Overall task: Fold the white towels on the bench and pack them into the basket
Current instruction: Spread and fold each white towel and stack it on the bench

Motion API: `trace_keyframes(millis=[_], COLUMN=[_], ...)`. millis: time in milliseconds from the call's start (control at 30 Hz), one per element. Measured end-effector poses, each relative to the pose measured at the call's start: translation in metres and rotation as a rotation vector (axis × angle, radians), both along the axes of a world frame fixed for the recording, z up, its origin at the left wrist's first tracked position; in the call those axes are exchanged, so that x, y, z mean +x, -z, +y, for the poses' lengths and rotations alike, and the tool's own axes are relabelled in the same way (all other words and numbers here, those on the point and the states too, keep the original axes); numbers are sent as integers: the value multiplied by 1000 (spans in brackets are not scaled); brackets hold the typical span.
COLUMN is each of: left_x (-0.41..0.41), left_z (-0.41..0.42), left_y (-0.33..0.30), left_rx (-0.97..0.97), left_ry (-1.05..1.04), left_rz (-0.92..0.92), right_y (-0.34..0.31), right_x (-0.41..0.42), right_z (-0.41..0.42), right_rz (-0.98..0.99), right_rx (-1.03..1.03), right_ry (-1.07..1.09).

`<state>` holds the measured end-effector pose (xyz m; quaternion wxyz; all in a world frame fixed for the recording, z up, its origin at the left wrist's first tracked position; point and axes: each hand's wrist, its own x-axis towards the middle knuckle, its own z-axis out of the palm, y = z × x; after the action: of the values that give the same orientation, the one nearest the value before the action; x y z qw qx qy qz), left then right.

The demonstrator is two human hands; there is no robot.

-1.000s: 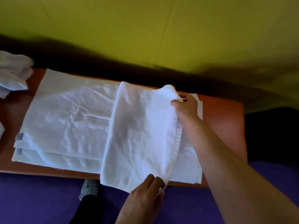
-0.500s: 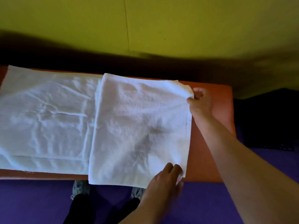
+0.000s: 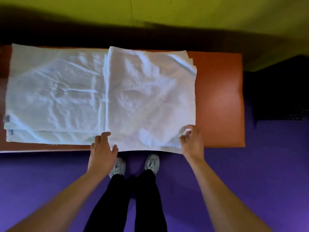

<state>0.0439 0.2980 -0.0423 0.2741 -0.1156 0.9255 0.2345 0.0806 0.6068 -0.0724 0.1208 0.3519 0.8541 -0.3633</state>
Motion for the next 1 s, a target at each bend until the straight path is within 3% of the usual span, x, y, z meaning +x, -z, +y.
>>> trace_keyframes(millis=[133,200,333,500,600,833,1000], left_x=[-1,-6,-11,-13,-7,-6,-8], left_z=[-13,-11,-12,-6,-1,-8,-10], left_y=[23,27,24,2,-19,-39,-43], left_rx=[135,140,211,375,597,737,555], left_ry=[-261,-396,-521,-517,-649,-883,-701], left_rz=[-114,-129,-175,-175,-203,-253,-100], right_y=[4,4,9,13,11,-5,-11], right_x=[50,57,62,56,56,54,47], right_z=[-17,-20,-27,-34,-41,-43,-27], right_rz=[39,-25,-182,-67,-29,65,172], right_rx=[166,116,-338,-915,-1069,-1168,-1046], right_ry=[76,284,760,1108,1199,1271,1283])
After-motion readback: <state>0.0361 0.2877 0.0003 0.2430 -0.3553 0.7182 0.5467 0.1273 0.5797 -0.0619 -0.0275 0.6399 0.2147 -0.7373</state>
